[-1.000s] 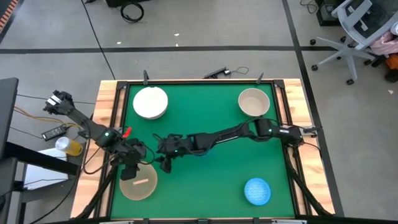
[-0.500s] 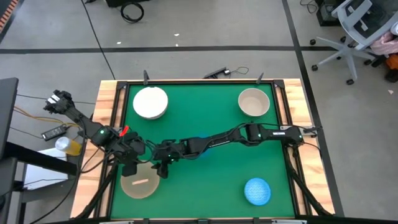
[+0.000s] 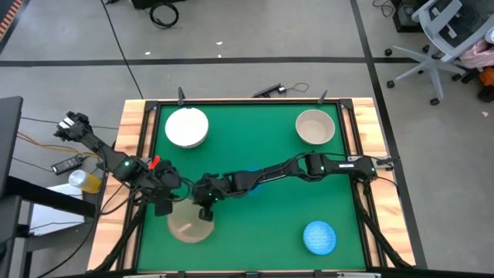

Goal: Nest bowls inside each other
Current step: Stack the light orange bowl on top of the white bowl, then stack the gray bowl on top of the light orange bowl

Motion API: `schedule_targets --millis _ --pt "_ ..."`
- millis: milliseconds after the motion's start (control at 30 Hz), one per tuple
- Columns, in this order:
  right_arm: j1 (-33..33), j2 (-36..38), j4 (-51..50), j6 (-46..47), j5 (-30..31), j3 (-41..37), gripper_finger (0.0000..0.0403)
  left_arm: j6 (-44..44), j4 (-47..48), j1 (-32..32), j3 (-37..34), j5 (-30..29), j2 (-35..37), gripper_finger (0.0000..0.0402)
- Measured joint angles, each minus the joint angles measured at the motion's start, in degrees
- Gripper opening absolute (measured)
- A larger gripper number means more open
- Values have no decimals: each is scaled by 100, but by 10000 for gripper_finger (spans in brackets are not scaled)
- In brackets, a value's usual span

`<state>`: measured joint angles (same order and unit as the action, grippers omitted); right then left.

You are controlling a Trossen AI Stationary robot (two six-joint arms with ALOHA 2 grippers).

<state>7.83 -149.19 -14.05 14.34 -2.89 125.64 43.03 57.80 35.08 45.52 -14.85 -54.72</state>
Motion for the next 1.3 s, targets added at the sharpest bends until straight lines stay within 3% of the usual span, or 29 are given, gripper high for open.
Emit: schedule_targets --millis 100,233,333,600,800,1067,1300 --pt "-134 201 -174 -21 127 0 20 248 3 -14 0 -377 5 176" --pt "-448 569 -675 -125 1024 -11 20 483 49 -14 205 -786 0 176" --pt "-689 936 -781 -299 1675 -10 8 493 325 22 634 -1141 2 176" --pt "-1577 1497 -293 -597 2484 -6 8 -145 909 339 1857 -2559 4 176" --pt "-2318 1279 135 212 2027 -72 8 -387 931 333 1890 -3227 2 176" --pt "-2657 889 259 1121 655 -246 41 -190 997 271 1695 -3376 -43 176" --pt "-2594 1054 -461 881 594 -245 86 -102 1011 259 1683 -3349 -83 176"
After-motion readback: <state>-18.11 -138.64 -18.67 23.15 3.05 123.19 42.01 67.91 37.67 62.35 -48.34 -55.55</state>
